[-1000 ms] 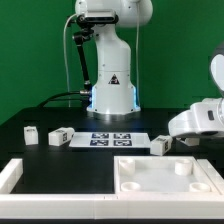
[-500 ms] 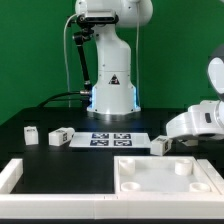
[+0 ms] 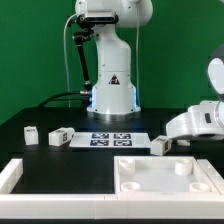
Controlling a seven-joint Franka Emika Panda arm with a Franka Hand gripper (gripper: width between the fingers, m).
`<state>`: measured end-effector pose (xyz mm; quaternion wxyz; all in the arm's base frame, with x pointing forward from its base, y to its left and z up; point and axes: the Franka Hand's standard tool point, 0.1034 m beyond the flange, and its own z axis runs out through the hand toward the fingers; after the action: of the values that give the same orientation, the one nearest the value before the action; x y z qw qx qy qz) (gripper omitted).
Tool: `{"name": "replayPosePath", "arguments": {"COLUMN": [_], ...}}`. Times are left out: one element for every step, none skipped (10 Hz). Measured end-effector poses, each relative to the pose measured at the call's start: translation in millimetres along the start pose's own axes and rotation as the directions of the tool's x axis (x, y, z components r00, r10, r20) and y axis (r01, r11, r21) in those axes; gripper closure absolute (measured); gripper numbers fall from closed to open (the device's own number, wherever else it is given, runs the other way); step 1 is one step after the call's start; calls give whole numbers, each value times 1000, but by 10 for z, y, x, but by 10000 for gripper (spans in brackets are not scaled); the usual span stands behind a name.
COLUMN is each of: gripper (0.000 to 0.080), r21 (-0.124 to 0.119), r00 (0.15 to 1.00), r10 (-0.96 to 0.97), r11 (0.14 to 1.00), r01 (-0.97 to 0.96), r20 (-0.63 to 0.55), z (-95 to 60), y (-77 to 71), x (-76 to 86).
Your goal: Assemble square table
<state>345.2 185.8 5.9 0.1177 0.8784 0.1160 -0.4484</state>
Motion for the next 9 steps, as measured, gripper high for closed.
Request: {"name": "replayPosePath", "arguments": {"gripper": [795, 795, 798, 798, 798, 688, 551, 551, 332], "r21": [0, 0, 0, 0, 0, 4, 12, 17, 23], "r00": [1000, 1000, 1000, 1000, 1000, 1000, 999, 998, 993], "r10": [0, 0, 0, 0, 1, 10, 33, 67, 113], "r11": [1000, 1000, 1000, 1000, 1000, 1000, 999, 998, 993], "r01": [0, 0, 0, 0, -1, -10, -33, -68, -113], "r20": [0, 0, 0, 1, 2, 6, 12, 11, 17], "z": [1, 2, 2, 3, 0, -29, -64, -77, -54], "y": [0, 0, 0, 0, 8, 64, 121, 161, 170], "x": [0, 0, 1, 1, -5, -35, -114, -209, -300]}}
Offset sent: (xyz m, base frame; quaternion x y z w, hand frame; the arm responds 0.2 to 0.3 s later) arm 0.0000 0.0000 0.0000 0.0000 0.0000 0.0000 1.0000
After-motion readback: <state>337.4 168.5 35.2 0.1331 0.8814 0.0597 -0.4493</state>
